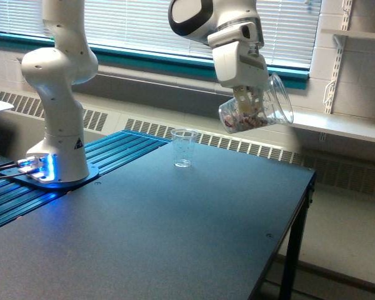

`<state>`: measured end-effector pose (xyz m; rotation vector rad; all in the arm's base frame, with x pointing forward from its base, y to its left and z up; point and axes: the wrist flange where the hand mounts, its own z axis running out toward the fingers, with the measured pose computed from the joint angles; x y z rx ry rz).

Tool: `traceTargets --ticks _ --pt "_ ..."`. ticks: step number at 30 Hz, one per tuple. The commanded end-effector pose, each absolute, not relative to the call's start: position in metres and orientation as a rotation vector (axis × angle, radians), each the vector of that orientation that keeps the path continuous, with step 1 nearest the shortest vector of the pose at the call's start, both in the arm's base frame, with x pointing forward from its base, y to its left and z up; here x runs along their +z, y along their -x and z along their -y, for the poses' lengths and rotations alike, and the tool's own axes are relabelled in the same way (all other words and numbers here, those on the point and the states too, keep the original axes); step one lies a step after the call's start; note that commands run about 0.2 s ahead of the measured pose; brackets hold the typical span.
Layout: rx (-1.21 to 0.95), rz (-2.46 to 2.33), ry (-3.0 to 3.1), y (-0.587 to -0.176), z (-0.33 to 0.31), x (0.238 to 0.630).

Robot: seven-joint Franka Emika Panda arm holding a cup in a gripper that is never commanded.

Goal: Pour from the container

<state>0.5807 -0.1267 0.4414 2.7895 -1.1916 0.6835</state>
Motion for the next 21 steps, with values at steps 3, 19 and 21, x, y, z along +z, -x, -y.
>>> traceTargets --ticks 3,19,21 --pt "0.696 1.218 -2.792 -0.580 0.126 0.450" --pt "0.614 1.365 -2.740 -0.552 0.114 0.445" --pt "0.597 1.378 -2.740 -0.545 0.107 0.444"
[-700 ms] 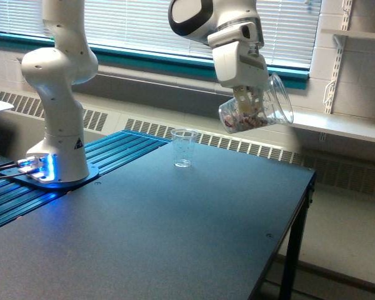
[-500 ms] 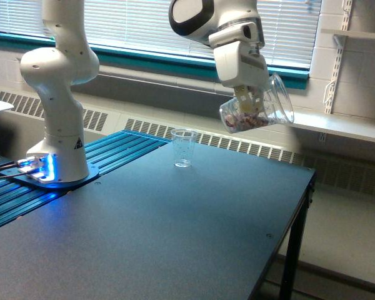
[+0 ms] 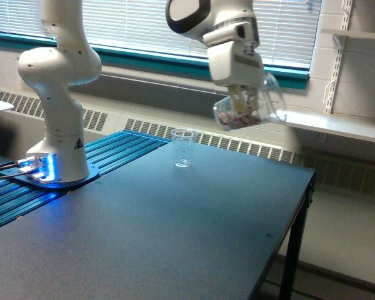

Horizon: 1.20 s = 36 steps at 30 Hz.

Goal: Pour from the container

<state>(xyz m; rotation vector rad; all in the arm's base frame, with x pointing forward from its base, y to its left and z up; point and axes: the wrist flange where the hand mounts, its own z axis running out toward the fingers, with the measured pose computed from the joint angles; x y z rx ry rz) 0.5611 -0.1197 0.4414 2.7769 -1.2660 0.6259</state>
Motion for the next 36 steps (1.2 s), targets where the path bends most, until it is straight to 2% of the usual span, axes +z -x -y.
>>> traceTargets --ticks 1,14,25,36 --pt "0.589 1.376 -2.741 -0.541 0.102 0.443" --pt "0.517 1.339 -2.812 -0.487 0.012 0.429" --pt "0.406 1.285 -2.896 -0.413 -0.069 0.423" --pt "0.283 1.236 -2.977 -0.348 -0.115 0.415"
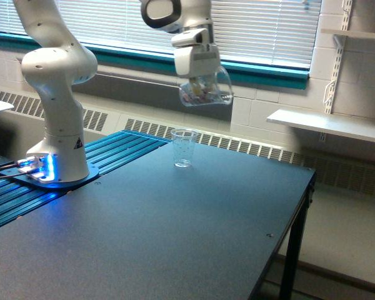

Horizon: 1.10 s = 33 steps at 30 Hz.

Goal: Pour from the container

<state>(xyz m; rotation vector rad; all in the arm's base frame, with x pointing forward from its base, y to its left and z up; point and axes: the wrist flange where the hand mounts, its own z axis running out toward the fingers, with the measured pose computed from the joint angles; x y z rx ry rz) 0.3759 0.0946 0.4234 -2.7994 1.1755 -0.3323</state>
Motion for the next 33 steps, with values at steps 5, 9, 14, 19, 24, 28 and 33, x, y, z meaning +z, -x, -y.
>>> traceTargets --ticks 5,9,14,19,24,28,33 --pt "-0.215 -1.109 2.825 -0.322 -0.135 0.409" --pt "-0.183 -1.049 2.847 -0.301 -0.152 0.403" --pt "-0.138 -0.987 2.867 -0.274 -0.173 0.398" --pt "-0.101 -0.910 2.883 -0.249 -0.192 0.394" --pt "-0.087 -0.869 2.891 -0.232 -0.201 0.392" --pt "-0.058 -0.852 2.898 -0.221 -0.206 0.386" --pt "0.004 -0.831 2.895 -0.208 -0.213 0.373"
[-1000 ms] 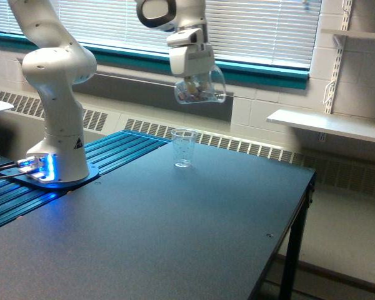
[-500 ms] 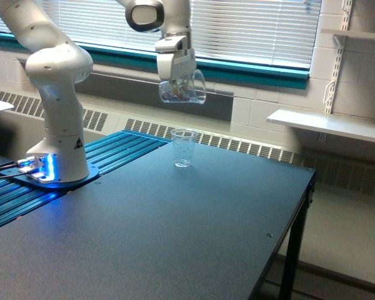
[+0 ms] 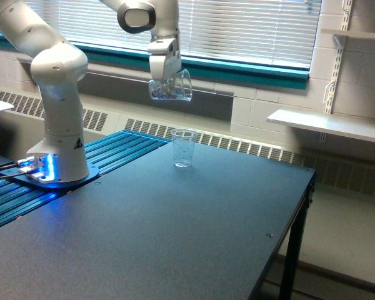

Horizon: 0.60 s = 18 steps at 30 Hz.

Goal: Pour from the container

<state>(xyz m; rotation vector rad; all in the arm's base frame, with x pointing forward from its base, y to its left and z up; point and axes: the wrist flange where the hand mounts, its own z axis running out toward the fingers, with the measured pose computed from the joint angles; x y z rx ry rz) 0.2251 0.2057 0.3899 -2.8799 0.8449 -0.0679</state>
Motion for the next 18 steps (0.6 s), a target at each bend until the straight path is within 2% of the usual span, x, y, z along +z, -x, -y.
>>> traceTargets --ticks 1,10,18 --pt "0.018 -0.822 2.899 -0.205 -0.215 0.369" --pt "0.099 -0.743 2.922 -0.188 -0.236 0.349" --pt "0.103 -0.746 2.936 -0.191 -0.242 0.338"
